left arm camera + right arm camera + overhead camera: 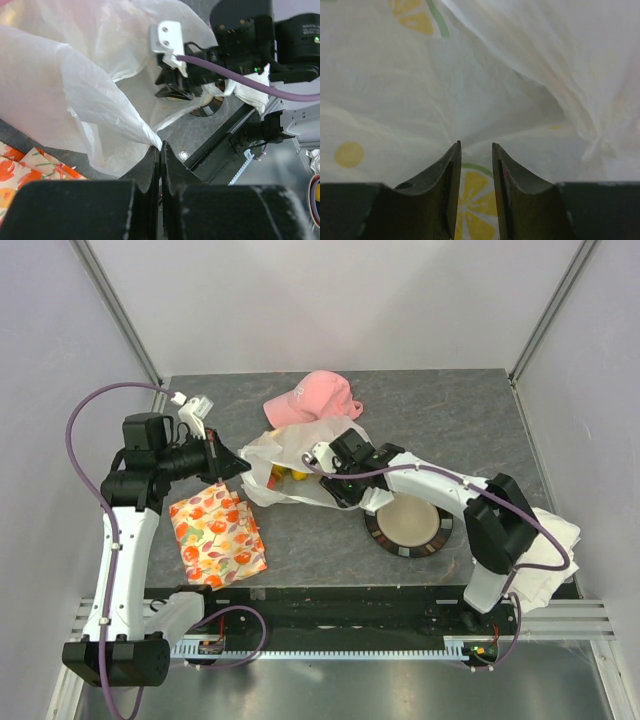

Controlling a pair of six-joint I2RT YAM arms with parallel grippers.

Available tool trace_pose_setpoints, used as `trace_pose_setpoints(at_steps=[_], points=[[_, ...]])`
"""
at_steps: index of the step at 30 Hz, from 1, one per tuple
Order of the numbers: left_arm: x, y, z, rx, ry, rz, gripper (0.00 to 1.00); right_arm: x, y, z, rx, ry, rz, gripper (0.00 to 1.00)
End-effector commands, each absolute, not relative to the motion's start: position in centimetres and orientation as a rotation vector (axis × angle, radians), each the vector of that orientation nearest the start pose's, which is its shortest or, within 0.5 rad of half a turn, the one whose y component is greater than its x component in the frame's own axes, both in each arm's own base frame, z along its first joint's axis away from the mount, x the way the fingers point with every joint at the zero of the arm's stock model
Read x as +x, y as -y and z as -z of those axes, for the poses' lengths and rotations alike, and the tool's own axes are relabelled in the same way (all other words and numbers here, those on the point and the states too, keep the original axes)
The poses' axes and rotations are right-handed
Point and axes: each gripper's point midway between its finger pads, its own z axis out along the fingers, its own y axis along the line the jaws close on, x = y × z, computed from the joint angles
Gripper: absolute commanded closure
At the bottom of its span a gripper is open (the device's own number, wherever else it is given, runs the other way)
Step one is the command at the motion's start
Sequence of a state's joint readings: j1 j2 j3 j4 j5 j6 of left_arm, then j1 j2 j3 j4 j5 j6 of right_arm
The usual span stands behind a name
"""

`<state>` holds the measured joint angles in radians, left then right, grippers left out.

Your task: Take the fake fruits out of the plastic bag

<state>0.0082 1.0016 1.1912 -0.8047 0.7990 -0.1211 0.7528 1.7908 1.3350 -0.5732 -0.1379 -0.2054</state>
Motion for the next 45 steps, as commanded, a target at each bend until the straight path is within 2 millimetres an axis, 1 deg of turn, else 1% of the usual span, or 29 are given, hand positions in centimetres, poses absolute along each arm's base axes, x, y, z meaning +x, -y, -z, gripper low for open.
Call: trace_pose_setpoints(at_steps=[1, 3, 4, 5, 7, 9, 12, 14, 15, 16, 17, 18, 19, 20, 21, 23, 24, 26, 29, 30, 32, 33, 35, 37, 40, 41, 43, 44, 45], points=[[24.5, 12.6, -29.8, 0.294, -2.078, 0.952, 0.98, 28.3, -29.2, -12.1, -1.185, -2.264, -0.399, 0.60], [24.6, 12.7, -29.4, 0.294, -2.085, 0.961, 0.98, 29.5, -29.6, -13.3, -1.145, -2.224, -0.375, 0.59], [24.5, 12.8, -29.1, 0.296, -2.091, 0.979, 0.98, 30.6, -30.0, -14.1, -1.125, -2.201, -0.352, 0.55], [24.5, 12.9, -28.9, 0.295, -2.096, 0.989, 0.99, 31.2, -30.3, -14.2, -1.114, -2.194, -0.337, 0.53], [24.5, 13.0, -28.3, 0.291, -2.104, 1.007, 0.99, 32.6, -30.8, -14.1, -1.098, -2.190, -0.304, 0.48], [24.5, 13.1, -28.3, 0.293, -2.101, 1.010, 0.98, 33.4, -31.1, -13.9, -1.093, -2.182, -0.294, 0.44], [24.8, 13.0, -28.3, 0.296, -2.096, 1.003, 0.99, 34.5, -31.5, -12.8, -1.090, -2.187, -0.271, 0.36], [24.9, 13.0, -28.4, 0.295, -2.094, 1.004, 0.98, 35.5, -31.6, -12.0, -1.065, -2.207, -0.239, 0.34], [24.9, 13.0, -28.4, 0.294, -2.093, 1.004, 0.98, 36.4, -31.6, -12.3, -1.044, -2.203, -0.238, 0.33], [25.0, 13.0, -28.4, 0.293, -2.094, 1.001, 0.98, 36.8, -31.8, -11.6, -1.039, -2.218, -0.235, 0.33], [25.0, 13.0, -28.4, 0.296, -2.094, 1.003, 0.98, 37.5, -31.5, -11.7, -1.023, -2.224, -0.225, 0.34], [24.9, 13.0, -28.4, 0.297, -2.093, 1.003, 0.98, 38.1, -31.8, -12.6, -1.008, -2.221, -0.226, 0.36], [24.9, 13.0, -28.4, 0.298, -2.093, 1.002, 0.98, 38.3, -31.8, -13.5, -0.996, -2.214, -0.232, 0.36], [24.9, 13.0, -28.5, 0.298, -2.090, 1.000, 0.98, 38.4, -32.0, -14.4, -0.994, -2.197, -0.251, 0.36], [25.0, 13.0, -28.4, 0.299, -2.093, 0.995, 0.99, 38.3, -32.1, -16.0, -0.986, -2.162, -0.268, 0.36], [25.1, 12.9, -28.3, 0.296, -2.095, 0.992, 0.99, 37.1, -33.2, -17.1, -1.026, -2.130, -0.376, 0.38], [25.1, 12.9, -28.3, 0.294, -2.097, 0.994, 0.98, 35.8, -34.0, -17.6, -1.065, -2.115, -0.474, 0.40], [25.4, 12.9, -28.2, 0.289, -2.098, 0.994, 0.98, 34.0, -34.7, -17.2, -1.098, -2.133, -0.565, 0.46], [25.7, 13.0, -28.1, 0.290, -2.104, 0.999, 0.99, 31.8, -35.0, -15.3, -1.147, -2.188, -0.629, 0.50], [25.8, 12.9, -28.3, 0.291, -2.100, 0.996, 0.98, 31.2, -34.7, -14.4, -1.160, -2.211, -0.641, 0.50], [26.0, 12.9, -28.2, 0.292, -2.103, 1.000, 0.98, 30.2, -34.7, -13.6, -1.184, -2.239, -0.686, 0.50], [26.1, 12.9, -28.2, 0.293, -2.103, 0.997, 0.98, 30.0, -34.7, -13.5, -1.194, -2.240, -0.693, 0.50], [26.2, 12.9, -28.4, 0.298, -2.098, 0.990, 0.98, 29.8, -34.7, -13.2, -1.207, -2.250, -0.692, 0.51], [26.3, 12.8, -28.4, 0.298, -2.099, 0.985, 0.98, 30.1, -34.6, -12.6, -1.223, -2.261, -0.678, 0.52], [26.2, 12.8, -28.4, 0.301, -2.097, 0.983, 0.98, 31.5, -33.7, -11.3, -1.178, -2.307, -0.550, 0.53], [26.2, 12.8, -28.4, 0.300, -2.096, 0.982, 0.98, 32.3, -33.0, -11.0, -1.153, -2.317, -0.471, 0.51], [26.2, 12.8, -28.3, 0.297, -2.099, 0.980, 0.98, 33.3, -32.2, -10.7, -1.115, -2.333, -0.388, 0.42], [26.2, 12.7, -28.2, 0.297, -2.101, 0.978, 0.98, 33.8, -31.6, -10.3, -1.095, -2.346, -0.355, 0.30], [26.2, 12.8, -28.1, 0.297, -2.104, 0.980, 0.98, 34.4, -31.1, -10.0, -1.074, -2.356, -0.305, 0.27]])
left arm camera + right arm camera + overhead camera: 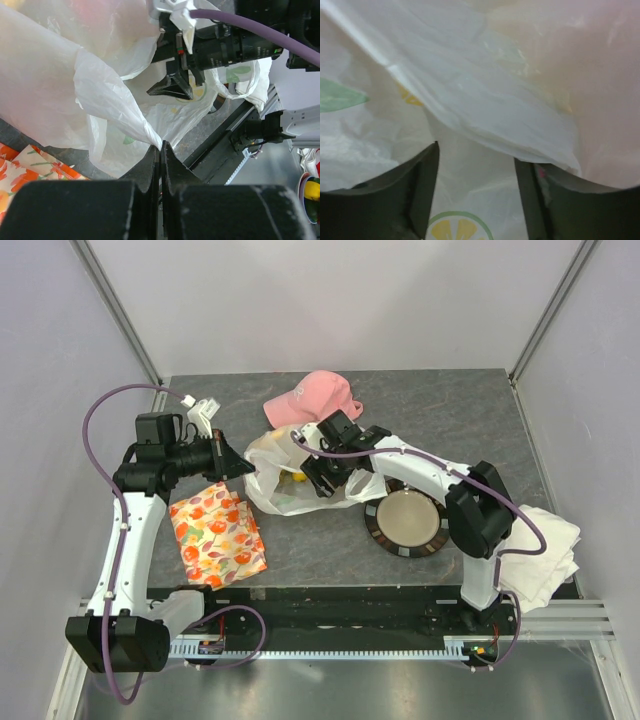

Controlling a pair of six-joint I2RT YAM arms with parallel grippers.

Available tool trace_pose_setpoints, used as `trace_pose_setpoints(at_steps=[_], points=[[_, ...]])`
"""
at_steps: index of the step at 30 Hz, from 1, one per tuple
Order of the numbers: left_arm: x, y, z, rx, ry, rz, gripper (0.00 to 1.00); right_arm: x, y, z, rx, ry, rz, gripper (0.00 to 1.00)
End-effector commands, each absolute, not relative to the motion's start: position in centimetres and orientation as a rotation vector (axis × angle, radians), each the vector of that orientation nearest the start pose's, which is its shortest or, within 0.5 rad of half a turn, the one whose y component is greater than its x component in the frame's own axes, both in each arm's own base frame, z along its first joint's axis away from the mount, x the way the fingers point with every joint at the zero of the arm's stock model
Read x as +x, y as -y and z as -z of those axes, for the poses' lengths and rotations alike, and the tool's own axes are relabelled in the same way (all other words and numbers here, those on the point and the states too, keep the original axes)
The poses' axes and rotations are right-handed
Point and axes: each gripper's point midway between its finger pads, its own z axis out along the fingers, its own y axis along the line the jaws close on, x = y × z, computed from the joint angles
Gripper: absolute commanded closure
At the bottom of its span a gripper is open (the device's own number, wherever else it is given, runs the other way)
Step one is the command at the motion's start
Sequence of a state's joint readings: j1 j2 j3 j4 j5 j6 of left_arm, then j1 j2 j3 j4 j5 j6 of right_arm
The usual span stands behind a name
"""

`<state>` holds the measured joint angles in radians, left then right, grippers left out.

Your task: Take the fake fruits out of the plastic bag

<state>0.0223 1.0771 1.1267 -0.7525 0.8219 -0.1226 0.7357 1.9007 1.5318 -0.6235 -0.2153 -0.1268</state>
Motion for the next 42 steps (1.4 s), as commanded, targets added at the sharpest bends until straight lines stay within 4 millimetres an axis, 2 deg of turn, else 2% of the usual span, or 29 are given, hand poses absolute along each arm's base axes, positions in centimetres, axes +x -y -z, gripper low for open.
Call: trace_pose_setpoints(at_steps=[1, 5, 8, 10, 16, 21, 22, 25, 26, 28, 29, 32, 34, 36, 37, 39, 41, 42], points=[[26.2, 12.7, -28.1, 0.295, -2.103, 0.979, 0.98, 34.7, -30.9, -9.8, -1.062, -2.363, -0.295, 0.25], [26.2, 12.7, -28.1, 0.295, -2.102, 0.974, 0.98, 37.0, -30.4, -9.4, -0.985, -2.370, -0.259, 0.24], [26.4, 12.7, -28.1, 0.290, -2.105, 0.980, 0.98, 38.3, -31.8, -9.0, -1.006, -2.345, -0.291, 0.26], [26.5, 12.7, -28.0, 0.288, -2.110, 0.981, 0.98, 38.9, -33.1, -9.6, -1.037, -2.308, -0.341, 0.28], [26.6, 12.6, -27.5, 0.286, -2.121, 0.975, 0.98, 38.9, -34.6, -8.7, -1.089, -2.297, -0.422, 0.44], [26.6, 12.4, -27.2, 0.282, -2.125, 0.960, 0.99, 38.5, -34.6, -7.7, -1.110, -2.315, -0.436, 0.72], [26.6, 12.4, -27.2, 0.280, -2.124, 0.956, 0.98, 38.4, -34.8, -8.0, -1.123, -2.303, -0.440, 0.80], [26.8, 12.3, -27.2, 0.282, -2.124, 0.953, 0.98, 37.9, -35.1, -10.2, -1.147, -2.255, -0.479, 0.88], [26.8, 12.4, -27.2, 0.286, -2.124, 0.953, 0.98, 37.8, -35.1, -12.0, -1.154, -2.216, -0.494, 0.89], [27.0, 12.4, -27.2, 0.290, -2.123, 0.955, 0.98, 36.8, -34.9, -13.7, -1.185, -2.195, -0.526, 0.92], [27.1, 12.3, -27.3, 0.291, -2.119, 0.952, 0.98, 36.5, -34.8, -15.6, -1.209, -2.148, -0.535, 0.93], [27.6, 12.3, -27.7, 0.301, -2.103, 0.952, 0.98, 33.9, -34.6, -19.0, -1.283, -2.087, -0.633, 0.94], [28.0, 12.3, -27.9, 0.303, -2.097, 0.947, 0.98, 31.4, -34.3, -21.3, -1.337, -2.046, -0.738, 0.94], [28.4, 12.4, -28.5, 0.316, -2.076, 0.940, 0.98, 29.5, -34.1, -22.4, -1.416, -2.002, -0.800, 0.94], [28.7, 12.3, -28.5, 0.312, -2.076, 0.937, 0.99, 27.5, -33.6, -23.4, -1.466, -2.003, -0.879, 0.94], [29.6, 12.3, -28.8, 0.305, -2.064, 0.934, 0.98, 25.6, -32.5, -23.6, -1.538, -2.013, -0.903, 0.94], [30.6, 12.3, -29.1, 0.307, -2.046, 0.931, 0.98, 24.7, -31.5, -24.5, -1.613, -1.968, -0.900, 0.94], [30.8, 12.4, -29.3, 0.307, -2.039, 0.936, 0.98, 24.0, -30.2, -24.2, -1.706, -1.939, -0.882, 0.93]])
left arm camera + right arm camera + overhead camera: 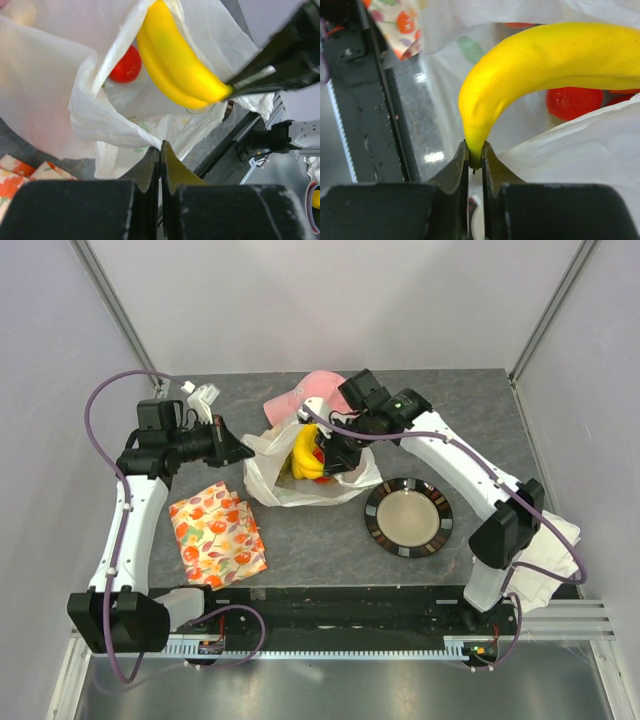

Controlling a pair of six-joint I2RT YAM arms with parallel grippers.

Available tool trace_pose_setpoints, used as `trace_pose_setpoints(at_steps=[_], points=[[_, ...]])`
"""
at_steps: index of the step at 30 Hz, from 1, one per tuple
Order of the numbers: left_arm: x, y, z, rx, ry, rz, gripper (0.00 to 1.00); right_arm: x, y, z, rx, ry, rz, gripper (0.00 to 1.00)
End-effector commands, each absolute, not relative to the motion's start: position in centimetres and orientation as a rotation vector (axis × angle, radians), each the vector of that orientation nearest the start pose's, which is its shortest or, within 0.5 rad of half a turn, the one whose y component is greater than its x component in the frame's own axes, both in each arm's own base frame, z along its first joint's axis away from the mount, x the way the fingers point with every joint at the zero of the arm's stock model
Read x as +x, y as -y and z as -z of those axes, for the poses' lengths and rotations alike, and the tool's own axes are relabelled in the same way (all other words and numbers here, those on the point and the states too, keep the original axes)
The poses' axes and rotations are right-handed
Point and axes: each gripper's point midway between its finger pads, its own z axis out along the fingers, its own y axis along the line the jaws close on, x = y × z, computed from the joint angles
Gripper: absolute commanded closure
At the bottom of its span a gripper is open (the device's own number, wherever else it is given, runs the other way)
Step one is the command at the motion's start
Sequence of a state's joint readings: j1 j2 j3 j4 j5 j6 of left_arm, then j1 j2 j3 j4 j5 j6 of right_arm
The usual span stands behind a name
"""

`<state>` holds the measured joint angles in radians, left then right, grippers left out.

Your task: Take the fake fruits out of the plastic bag

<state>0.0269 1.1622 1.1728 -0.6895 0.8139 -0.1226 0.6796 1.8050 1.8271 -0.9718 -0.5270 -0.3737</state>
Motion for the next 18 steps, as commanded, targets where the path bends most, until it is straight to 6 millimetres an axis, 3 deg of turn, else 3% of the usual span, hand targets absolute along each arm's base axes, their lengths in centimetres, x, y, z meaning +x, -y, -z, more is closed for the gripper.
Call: trace_pose_setpoints(at_steps=[1, 3, 6, 10, 11, 12, 14, 15, 18], points=[[31.2, 12.4, -29.5, 0.308, -2.033, 0.937, 0.98, 23.8, -29.9, -24.9, -1.726, -1.906, -0.879, 0.93], [31.9, 12.4, -29.7, 0.308, -2.028, 0.941, 0.98, 23.8, -29.2, -25.8, -1.724, -1.875, -0.871, 0.92], [32.5, 12.4, -29.6, 0.311, -2.032, 0.941, 0.98, 23.6, -29.3, -28.8, -1.664, -1.784, -0.864, 0.92], [32.6, 12.3, -29.2, 0.308, -2.041, 0.935, 0.98, 24.1, -29.0, -35.0, -1.361, -1.728, -0.829, 0.94], [32.5, 12.4, -29.1, 0.306, -2.043, 0.939, 0.98, 24.6, -28.8, -36.1, -1.296, -1.711, -0.813, 0.95], [32.5, 12.4, -29.1, 0.309, -2.042, 0.937, 0.98, 26.4, -28.3, -37.8, -1.186, -1.687, -0.734, 0.97], [32.3, 12.4, -29.2, 0.308, -2.039, 0.937, 0.98, 27.5, -26.1, -39.1, -1.009, -1.703, -0.648, 1.00], [32.2, 12.4, -29.3, 0.311, -2.035, 0.933, 0.99, 29.3, -24.3, -39.9, -0.901, -1.692, -0.529, 1.00], [32.0, 12.4, -29.6, 0.315, -2.027, 0.932, 0.98, 29.6, -19.9, -38.0, -0.794, -1.735, -0.397, 1.00]])
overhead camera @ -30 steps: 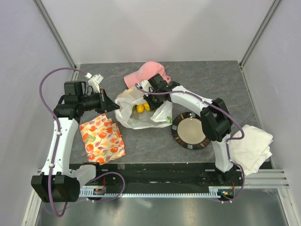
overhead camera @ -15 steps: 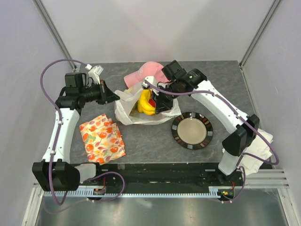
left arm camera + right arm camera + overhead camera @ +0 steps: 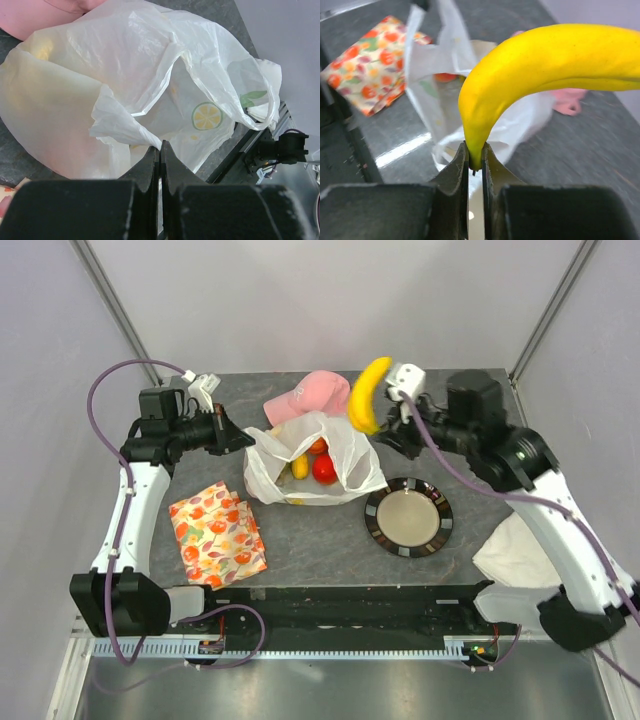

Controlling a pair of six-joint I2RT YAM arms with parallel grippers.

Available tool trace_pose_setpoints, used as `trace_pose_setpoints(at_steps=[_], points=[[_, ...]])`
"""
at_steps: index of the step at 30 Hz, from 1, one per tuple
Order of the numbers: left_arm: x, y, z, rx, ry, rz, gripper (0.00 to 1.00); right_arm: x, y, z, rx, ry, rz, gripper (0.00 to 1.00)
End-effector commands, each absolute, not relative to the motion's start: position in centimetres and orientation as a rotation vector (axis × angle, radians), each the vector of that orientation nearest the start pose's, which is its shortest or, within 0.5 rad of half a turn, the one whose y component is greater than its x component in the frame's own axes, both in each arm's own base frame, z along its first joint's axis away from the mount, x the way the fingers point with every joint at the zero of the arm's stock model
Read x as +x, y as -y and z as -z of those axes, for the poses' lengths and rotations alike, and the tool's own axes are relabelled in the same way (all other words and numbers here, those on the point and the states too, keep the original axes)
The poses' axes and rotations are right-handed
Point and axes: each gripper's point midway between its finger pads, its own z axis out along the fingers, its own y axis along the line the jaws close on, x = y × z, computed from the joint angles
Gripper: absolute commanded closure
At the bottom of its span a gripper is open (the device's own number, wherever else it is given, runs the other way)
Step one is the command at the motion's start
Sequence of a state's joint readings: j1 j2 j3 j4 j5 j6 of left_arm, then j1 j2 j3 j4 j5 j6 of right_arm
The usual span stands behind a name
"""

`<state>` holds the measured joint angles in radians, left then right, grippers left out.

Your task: Take the fake fruits out of the plastic bag

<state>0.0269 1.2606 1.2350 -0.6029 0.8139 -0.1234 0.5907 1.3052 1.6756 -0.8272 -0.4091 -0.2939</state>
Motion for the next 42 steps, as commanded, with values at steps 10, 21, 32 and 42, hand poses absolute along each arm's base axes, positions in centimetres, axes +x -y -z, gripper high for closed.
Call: trace_pose_setpoints(at_steps=[10, 21, 32, 42], points=[[31.3, 12.3, -30.5, 0.336, -2.008, 0.908, 0.99, 23.5, -15.1, -21.7, -0.945, -2.139, -0.445, 1.00], [30.5, 11.5, -30.4, 0.348, -2.015, 0.830, 0.98, 22.5, -17.7, -14.4, -1.033, -2.204, -0.658, 0.99], [30.9, 11.2, -30.1, 0.350, -2.024, 0.798, 0.98, 23.6, -19.0, -9.4, -1.045, -2.395, -0.746, 0.91], [30.6, 11.1, -29.6, 0.367, -2.025, 0.789, 0.98, 22.8, -18.7, -9.0, -1.063, -2.475, -0.767, 0.49]])
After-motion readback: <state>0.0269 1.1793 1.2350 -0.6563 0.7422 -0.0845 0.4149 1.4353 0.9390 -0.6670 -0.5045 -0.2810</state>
